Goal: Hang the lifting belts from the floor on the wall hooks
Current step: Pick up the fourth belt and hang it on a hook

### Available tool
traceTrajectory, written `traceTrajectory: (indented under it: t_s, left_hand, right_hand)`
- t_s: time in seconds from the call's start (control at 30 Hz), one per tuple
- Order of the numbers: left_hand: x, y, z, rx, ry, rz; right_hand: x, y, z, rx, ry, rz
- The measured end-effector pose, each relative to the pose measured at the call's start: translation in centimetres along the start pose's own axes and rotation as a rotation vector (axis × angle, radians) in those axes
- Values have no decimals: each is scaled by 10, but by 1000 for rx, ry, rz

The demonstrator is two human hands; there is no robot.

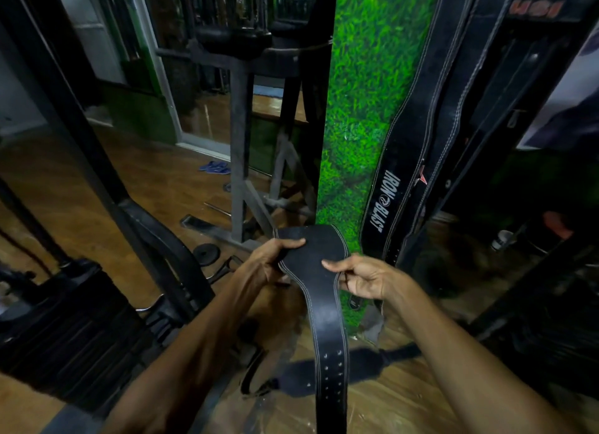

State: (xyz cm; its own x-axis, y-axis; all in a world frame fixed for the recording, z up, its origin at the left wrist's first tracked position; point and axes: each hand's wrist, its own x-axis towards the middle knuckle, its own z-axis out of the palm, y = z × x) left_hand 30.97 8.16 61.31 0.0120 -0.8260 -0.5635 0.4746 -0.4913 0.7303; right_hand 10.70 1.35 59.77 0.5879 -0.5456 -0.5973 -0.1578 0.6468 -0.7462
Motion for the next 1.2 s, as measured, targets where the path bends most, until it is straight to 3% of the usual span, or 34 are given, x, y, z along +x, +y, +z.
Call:
traceTrajectory:
  t_s: [0.1,0.3,0.43,0.57,0.7,0.8,0.93,1.03,1.2]
  left_hand:
    - [-3,-4,-1,-53,-45,112]
    - [-19,-17,-17,76,-89,352]
    - [-29,-7,-30,105,-67,291]
    - [-31,36,-36,-44,-2,293]
    - [-17,45,-46,-106,85,260]
    - [-22,23,-40,-21,6,235]
    - [-26,-10,-36,51,-131,161]
    - [-31,-13,-38,96,-201,93]
    - [-14,15,-40,-28,11,189]
  right_hand:
    - [-2,-4,1,0,62,-57]
    - [3,-56,23,-69,137,-276]
    - [13,-62,41,-81,180,-396]
    - [20,-41,49,-122,61,-373]
    - [16,-26,43,-222,55,-326]
    - [12,-37,39,-301,94,-303]
    - [14,-62,30,-218,254,-358]
    - [15,-54,15,-204,255,-324]
    - [16,-17,16,-247,191,-279]
